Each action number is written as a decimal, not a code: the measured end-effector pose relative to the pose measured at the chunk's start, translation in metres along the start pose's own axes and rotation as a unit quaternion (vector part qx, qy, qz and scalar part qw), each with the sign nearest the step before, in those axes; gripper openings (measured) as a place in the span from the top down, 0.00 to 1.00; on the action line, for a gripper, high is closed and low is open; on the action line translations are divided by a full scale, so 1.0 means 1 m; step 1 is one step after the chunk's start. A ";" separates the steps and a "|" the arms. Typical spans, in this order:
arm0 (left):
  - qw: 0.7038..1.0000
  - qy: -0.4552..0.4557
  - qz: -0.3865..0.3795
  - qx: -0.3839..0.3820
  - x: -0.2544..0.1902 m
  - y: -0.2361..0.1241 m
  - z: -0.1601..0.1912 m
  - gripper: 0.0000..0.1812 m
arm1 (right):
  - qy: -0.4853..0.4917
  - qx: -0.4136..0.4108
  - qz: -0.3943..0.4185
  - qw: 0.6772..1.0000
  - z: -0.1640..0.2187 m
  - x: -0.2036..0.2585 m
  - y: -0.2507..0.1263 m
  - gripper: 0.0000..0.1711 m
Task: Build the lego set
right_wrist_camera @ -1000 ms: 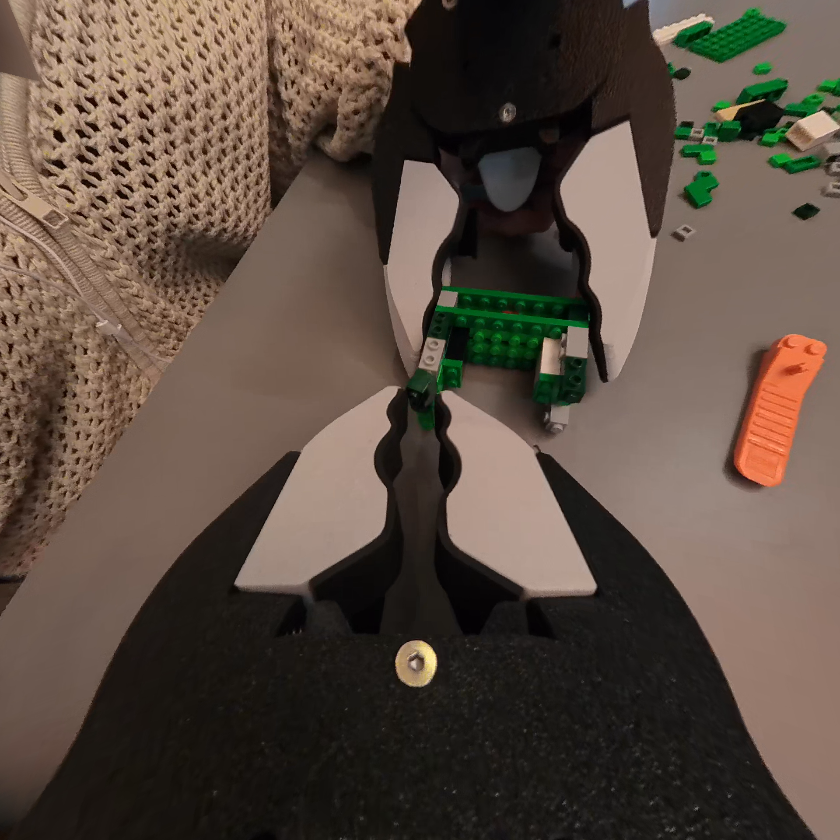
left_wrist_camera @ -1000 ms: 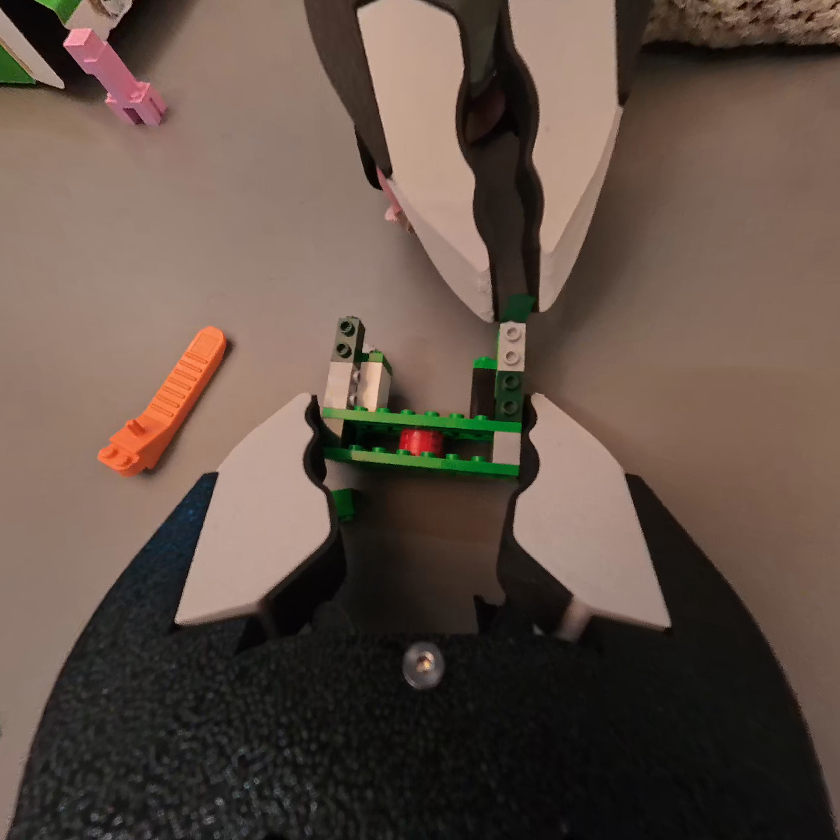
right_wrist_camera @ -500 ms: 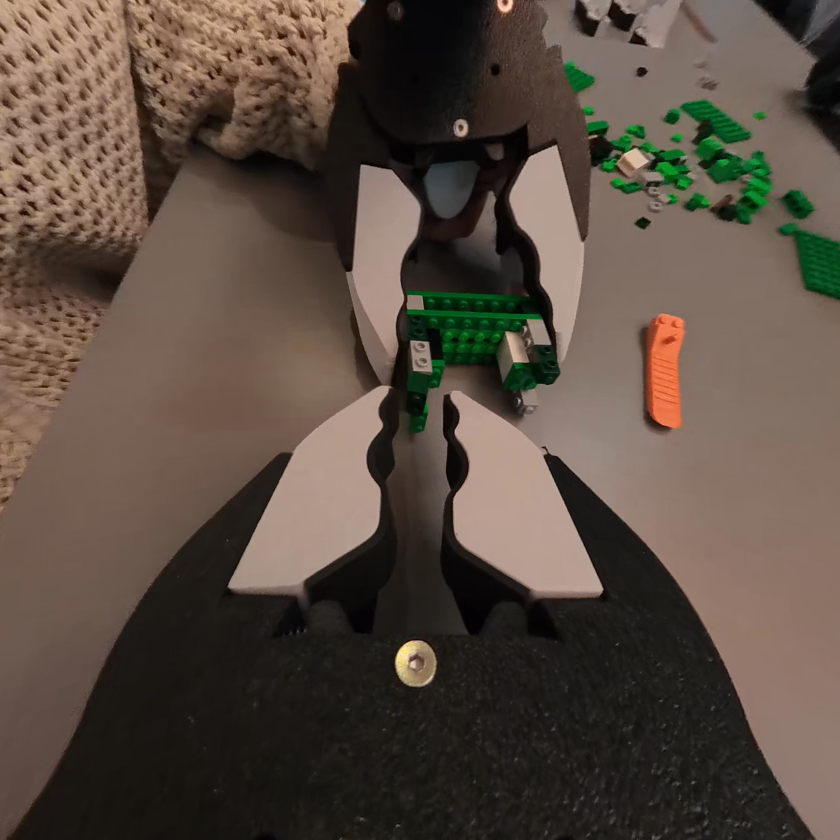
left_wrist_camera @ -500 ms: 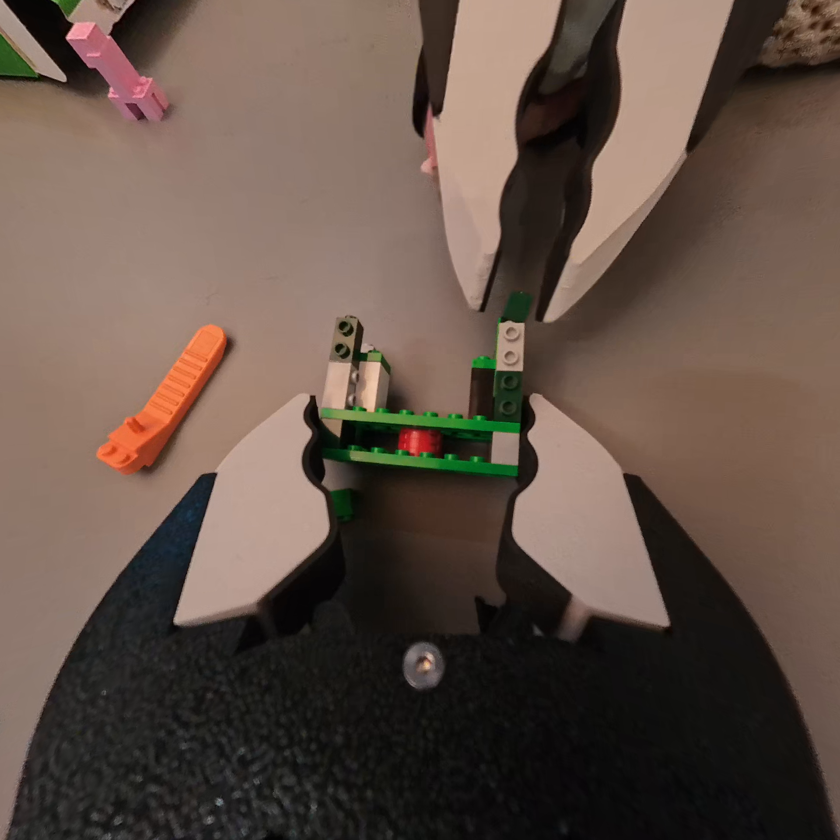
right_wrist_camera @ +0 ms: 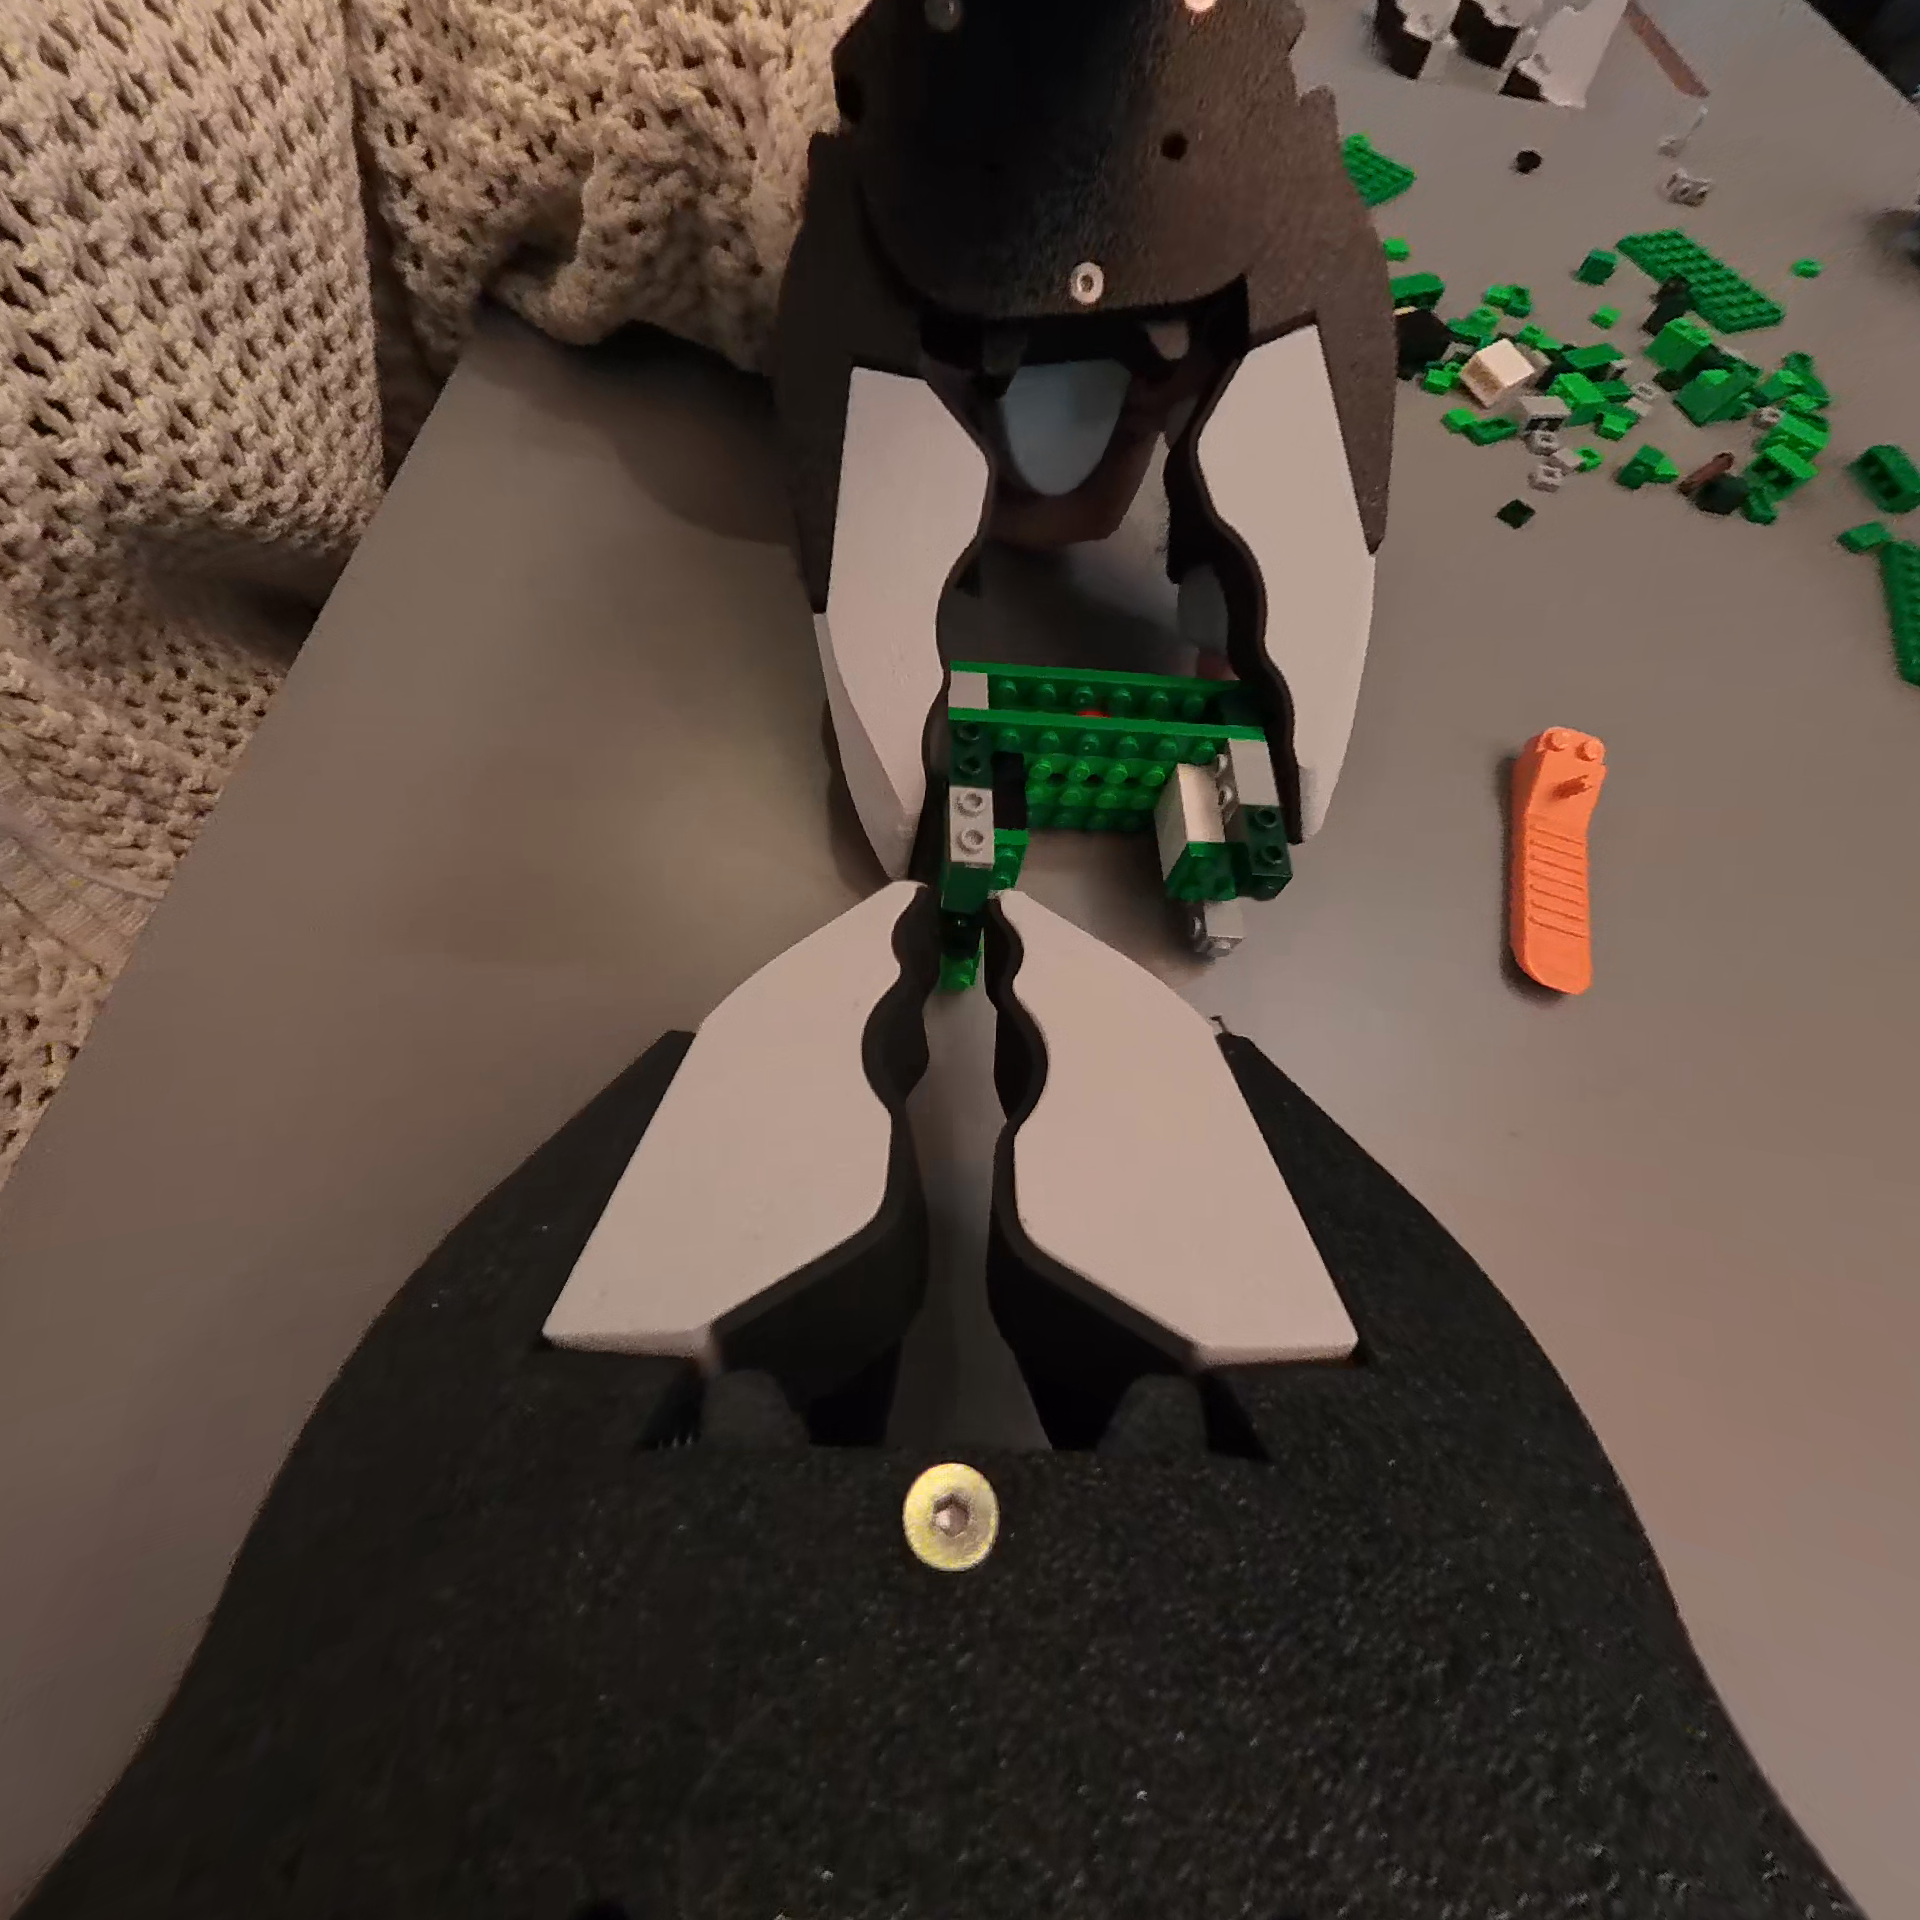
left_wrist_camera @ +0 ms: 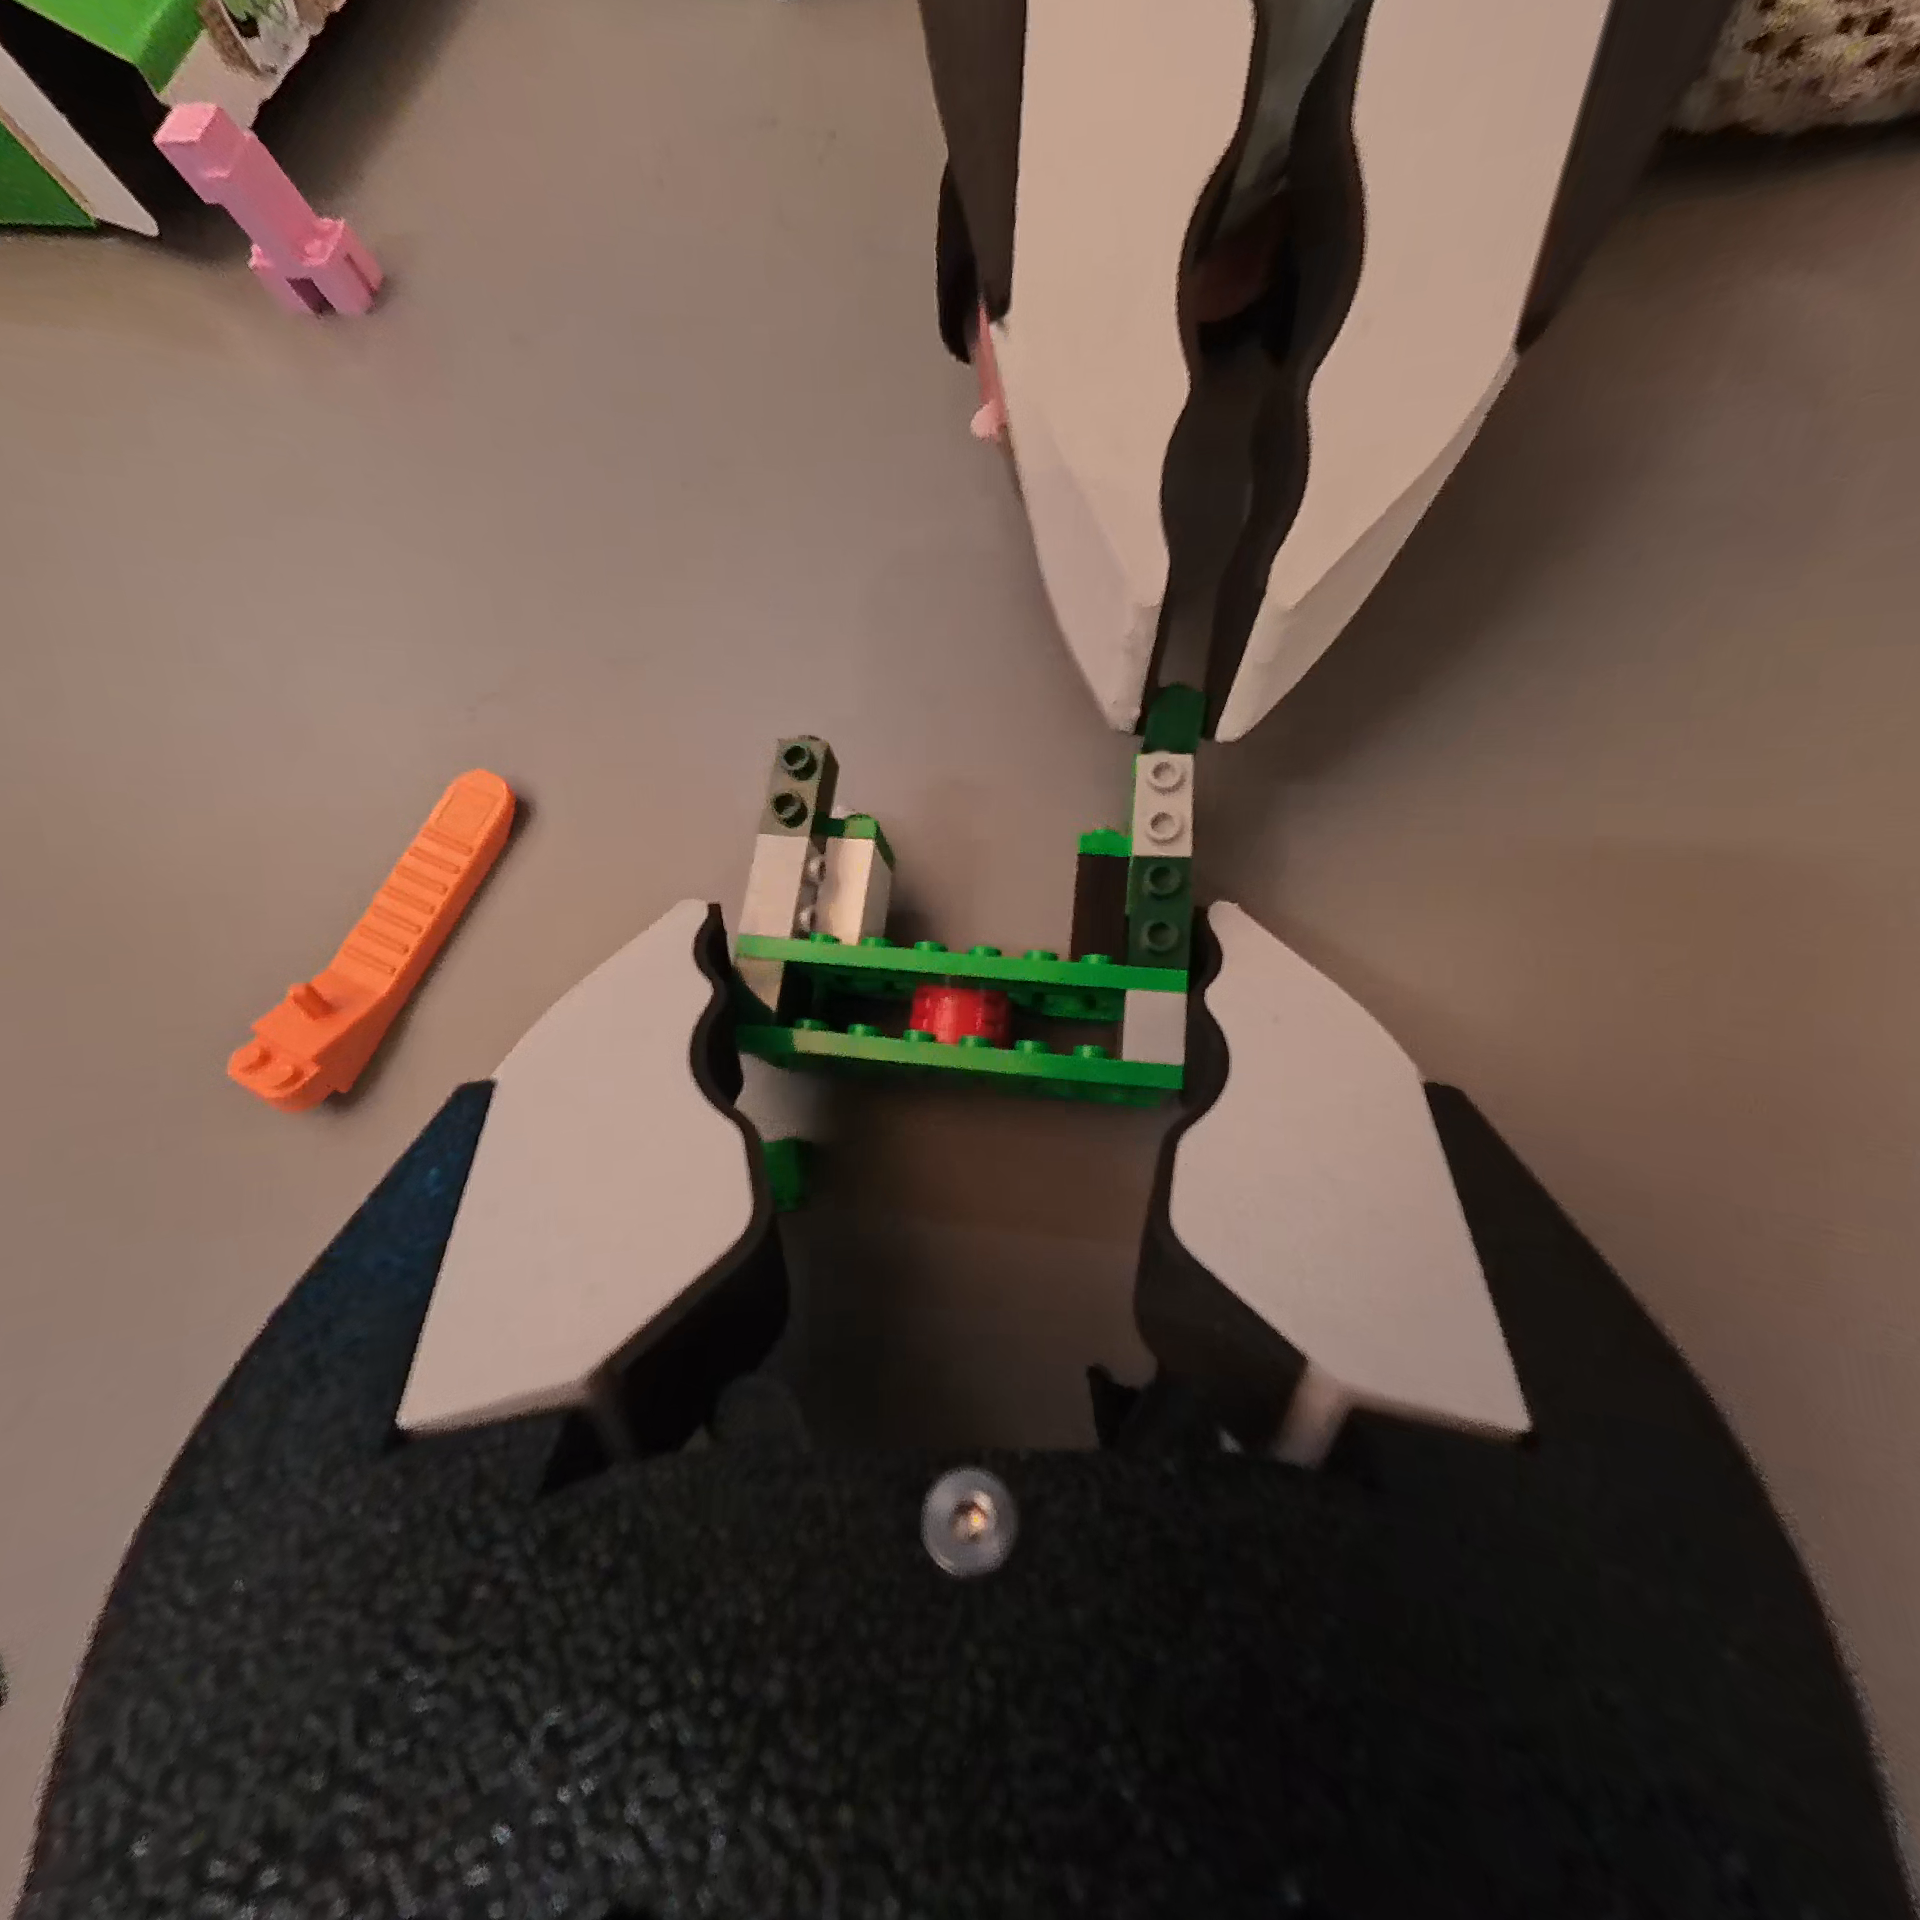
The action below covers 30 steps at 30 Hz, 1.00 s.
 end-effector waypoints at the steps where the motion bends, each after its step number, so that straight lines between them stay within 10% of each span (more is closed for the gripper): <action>1: 1.000 0.001 0.000 0.000 0.000 0.000 0.000 0.54 | 0.001 0.000 -0.004 1.000 0.000 0.000 0.000 0.95; 21: 1.000 0.002 -0.005 -0.001 0.000 0.001 0.000 0.54 | -0.009 -0.004 -0.004 1.000 -0.001 -0.002 0.001 0.95; 30: 0.958 -0.181 -0.129 -0.181 0.038 -0.025 -0.039 0.54 | -0.077 -0.084 0.210 0.971 -0.034 -0.030 -0.024 0.62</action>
Point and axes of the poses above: each gripper's, where its closed fingertips meet, y out along the fingers, z out of its underside, x = y × z across the jaws, the point moved 3 cm from there along -y, back along the fingers, and after that the axes turned 6 degrees about -z, right-handed, at the moved point
